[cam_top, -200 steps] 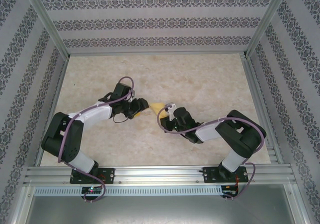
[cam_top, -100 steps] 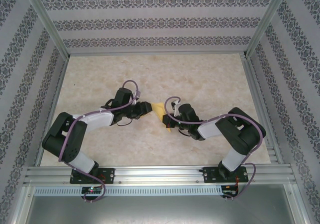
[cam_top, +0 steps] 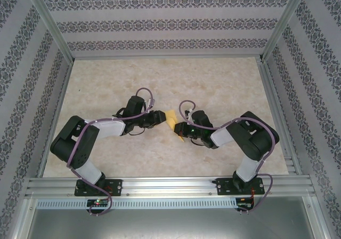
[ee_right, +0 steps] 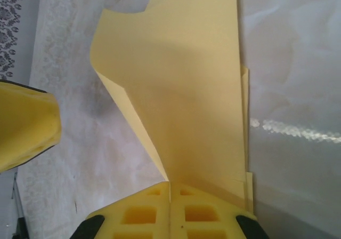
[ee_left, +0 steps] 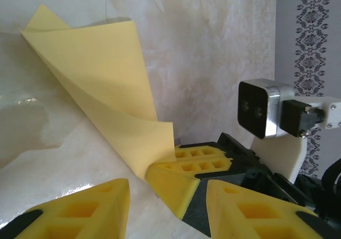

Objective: Fold a paper plane with a square sheet of paper (pick it up from the middle)
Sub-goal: Fold the wing for the fifth time at the center of the table.

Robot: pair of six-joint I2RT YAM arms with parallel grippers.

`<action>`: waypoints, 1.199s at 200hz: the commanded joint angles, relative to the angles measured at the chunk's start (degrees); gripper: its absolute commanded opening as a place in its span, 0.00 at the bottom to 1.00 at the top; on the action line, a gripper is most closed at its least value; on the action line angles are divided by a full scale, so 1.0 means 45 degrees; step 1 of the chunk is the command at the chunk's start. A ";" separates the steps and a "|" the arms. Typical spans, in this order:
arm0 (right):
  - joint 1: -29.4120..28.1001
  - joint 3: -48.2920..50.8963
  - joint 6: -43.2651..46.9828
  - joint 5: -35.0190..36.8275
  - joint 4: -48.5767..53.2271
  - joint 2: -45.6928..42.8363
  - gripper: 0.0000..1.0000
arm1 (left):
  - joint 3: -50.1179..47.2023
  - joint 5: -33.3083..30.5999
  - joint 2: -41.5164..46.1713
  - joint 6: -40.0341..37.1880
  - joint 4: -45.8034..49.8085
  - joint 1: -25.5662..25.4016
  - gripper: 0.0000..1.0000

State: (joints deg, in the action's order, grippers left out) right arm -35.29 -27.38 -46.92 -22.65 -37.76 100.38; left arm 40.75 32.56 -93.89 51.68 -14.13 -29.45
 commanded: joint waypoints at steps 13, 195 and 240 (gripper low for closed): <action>0.0210 -0.0123 -0.0550 -0.0579 -0.0632 0.0352 0.00 | -0.0130 0.0161 -0.0209 -0.0115 -0.0888 -0.0154 0.40; 0.0888 0.0711 -0.3189 -0.0825 -0.1844 0.0004 0.00 | 0.0733 0.0470 -0.1999 -0.0340 -0.2452 -0.0584 0.21; 0.1040 0.0761 -0.4045 -0.0883 -0.1843 0.0181 0.00 | 0.1192 0.0442 -0.2425 -0.0744 -0.2375 -0.0777 0.19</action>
State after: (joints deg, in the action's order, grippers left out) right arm -31.35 -24.67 -62.15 -26.92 -45.45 101.49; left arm 43.97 34.04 -103.66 51.03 -21.69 -31.75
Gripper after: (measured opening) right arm 0.048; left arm 0.192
